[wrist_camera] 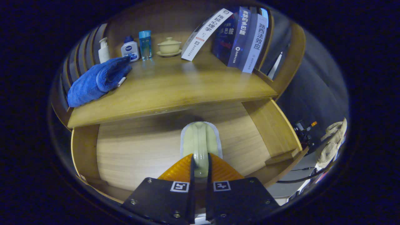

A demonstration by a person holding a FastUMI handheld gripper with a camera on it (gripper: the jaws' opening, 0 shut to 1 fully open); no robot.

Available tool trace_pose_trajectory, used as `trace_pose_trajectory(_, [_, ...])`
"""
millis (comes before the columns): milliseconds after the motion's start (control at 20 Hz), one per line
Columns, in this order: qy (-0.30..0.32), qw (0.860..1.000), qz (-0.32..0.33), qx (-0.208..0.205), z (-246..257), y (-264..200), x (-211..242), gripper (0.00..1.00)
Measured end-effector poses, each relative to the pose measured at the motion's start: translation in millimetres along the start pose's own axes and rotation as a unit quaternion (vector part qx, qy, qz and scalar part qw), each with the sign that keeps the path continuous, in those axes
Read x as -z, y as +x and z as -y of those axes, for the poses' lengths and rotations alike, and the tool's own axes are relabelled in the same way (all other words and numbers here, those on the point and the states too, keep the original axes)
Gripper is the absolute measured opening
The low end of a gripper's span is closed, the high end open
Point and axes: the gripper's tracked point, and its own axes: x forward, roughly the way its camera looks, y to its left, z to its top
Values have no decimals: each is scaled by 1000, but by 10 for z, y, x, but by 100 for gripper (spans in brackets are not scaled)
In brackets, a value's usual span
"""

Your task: Pull open the drawer, take out the items inside it, and place them on the countertop above the cabinet.

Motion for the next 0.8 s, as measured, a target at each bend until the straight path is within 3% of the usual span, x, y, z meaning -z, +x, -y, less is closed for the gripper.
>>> trace_pose_trajectory(800, [28,995,85,44,290,-790,-349,14])
